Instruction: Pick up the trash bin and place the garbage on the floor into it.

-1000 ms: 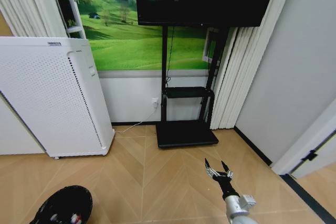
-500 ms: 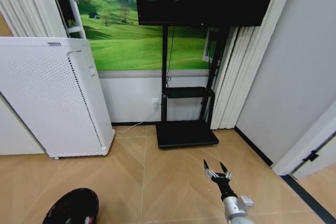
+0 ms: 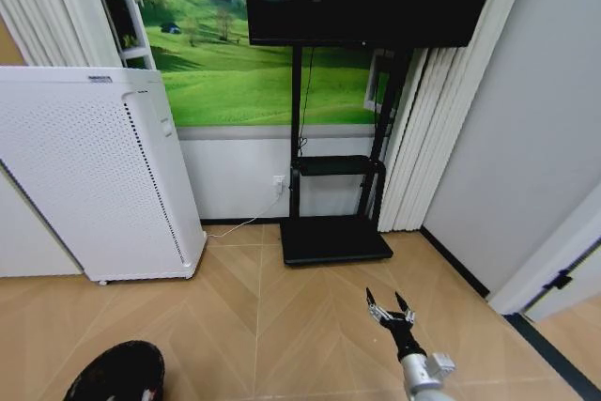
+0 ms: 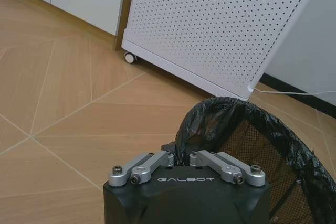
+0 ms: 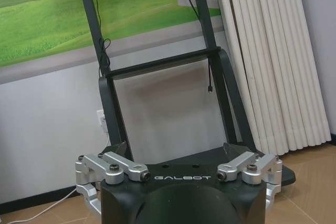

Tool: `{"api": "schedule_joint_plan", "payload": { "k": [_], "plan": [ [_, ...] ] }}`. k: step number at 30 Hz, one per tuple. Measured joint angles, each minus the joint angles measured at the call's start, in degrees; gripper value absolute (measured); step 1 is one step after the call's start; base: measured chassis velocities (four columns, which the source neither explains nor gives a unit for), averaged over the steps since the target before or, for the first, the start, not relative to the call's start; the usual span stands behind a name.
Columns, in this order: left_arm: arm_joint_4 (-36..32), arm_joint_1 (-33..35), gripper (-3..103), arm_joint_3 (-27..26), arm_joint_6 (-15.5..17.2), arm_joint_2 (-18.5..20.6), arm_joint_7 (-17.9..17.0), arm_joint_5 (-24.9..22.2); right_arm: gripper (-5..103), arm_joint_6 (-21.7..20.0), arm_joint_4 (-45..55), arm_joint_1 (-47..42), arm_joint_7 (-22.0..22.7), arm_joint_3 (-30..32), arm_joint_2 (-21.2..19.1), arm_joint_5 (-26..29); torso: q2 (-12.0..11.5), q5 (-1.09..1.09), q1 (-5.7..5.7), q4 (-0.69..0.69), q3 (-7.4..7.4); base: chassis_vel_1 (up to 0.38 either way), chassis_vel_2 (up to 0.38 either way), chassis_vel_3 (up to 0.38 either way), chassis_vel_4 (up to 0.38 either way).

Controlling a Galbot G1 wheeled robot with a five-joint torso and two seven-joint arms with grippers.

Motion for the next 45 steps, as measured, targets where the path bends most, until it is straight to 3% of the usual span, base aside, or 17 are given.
{"api": "schedule_joint_plan", "payload": {
  "k": [5,11,17,18,19,23,26,31,34,36,37,40,43,45],
  "plan": [
    [0.6,-0.4,7,0.0,-0.8,0.4,-0.2,2.6,100,0.0,-0.4,0.8,0.2,0.3,-0.5,0.0,0.0,0.0,0.0,0.0,0.0,0.0,0.0,0.0,0.0],
    [1.8,-0.9,34,-0.1,-3.8,0.0,-0.8,5.6,100,-0.5,-0.4,2.1,1.0,0.3,-0.7,0.3,0.0,0.0,0.0,0.02,0.0,0.0,0.0,0.0,0.0],
    [1.6,-0.4,50,-0.7,-4.4,0.1,-0.7,5.6,100,-0.4,-0.4,1.1,0.8,0.4,-0.4,-0.1,0.0,0.0,0.0,0.0,0.0,0.0,0.0,0.0,0.0],
    [1.3,-0.2,55,-1.2,-4.9,0.1,-0.5,5.9,100,-0.4,-0.4,1.1,0.8,0.6,-0.4,-0.3,0.0,0.0,0.0,0.0,0.0,0.0,0.0,0.0,0.0],
    [1.3,-0.1,72,-2.3,-6.9,0.0,0.5,7.8,100,-0.4,-0.4,1.1,0.8,1.2,-0.4,-0.7,0.0,-0.01,0.0,0.01,0.0,0.0,0.0,0.0,0.0],
    [0.5,0.1,82,-3.5,-8.0,-0.3,0.7,9.0,100,-0.5,0.0,0.5,0.8,1.7,-0.3,-0.8,0.0,-0.01,0.0,0.01,0.0,0.0,0.0,0.0,0.0],
    [-3.1,1.1,97,-5.6,-9.4,-1.0,1.1,11.7,100,-0.5,1.1,-1.2,0.7,3.2,0.2,-1.2,0.0,0.01,0.0,0.01,0.0,0.0,0.0,0.0,0.0],
    [-9.5,1.6,100,-7.0,-10.4,-2.2,1.0,16.2,100,-0.6,4.1,-3.8,0.0,5.9,0.4,-1.2,0.0,0.01,0.0,0.02,0.0,0.0,0.0,0.0,0.0],
    [-17.4,1.4,100,-7.1,-10.8,-3.2,0.5,19.9,100,-0.9,8.8,-6.8,-0.5,8.2,0.8,-1.3,0.0,0.01,0.0,-0.01,0.0,0.0,0.0,0.0,0.0],
    [-24.2,1.6,100,-5.0,-10.2,-3.2,-1.8,21.5,100,-0.9,13.2,-9.5,-1.0,9.5,1.5,-2.1,0.0,-0.02,0.0,0.0,0.0,0.0,0.0,0.0,0.0],
    [-24.2,1.6,100,-5.0,-10.2,-3.2,-1.8,21.5,100,-0.9,13.2,-9.5,-1.0,9.5,1.5,-2.1,0.0,-0.02,0.0,0.0,0.0,0.0,0.0,0.0,0.0],
    [-30.3,1.3,100,-1.6,-8.4,-2.5,-4.7,22.3,100,-0.9,16.8,-11.7,-1.3,9.7,2.6,-3.1,0.0,0.02,0.0,0.01,0.0,0.0,0.0,0.0,0.0],
    [-39.1,-1.3,100,4.7,-4.0,-0.7,-9.1,23.4,100,-0.9,20.5,-13.9,-0.5,7.9,4.3,-7.4,0.0,0.02,0.0,-0.01,0.0,0.0,0.0,0.0,0.0],
    [-40.7,-1.9,100,6.5,-2.7,-0.3,-10.2,23.6,100,-0.9,21.0,-14.1,-0.2,7.4,4.7,-8.7,0.0,0.02,0.0,-0.01,0.0,0.0,0.0,0.0,0.0]
  ]
}}
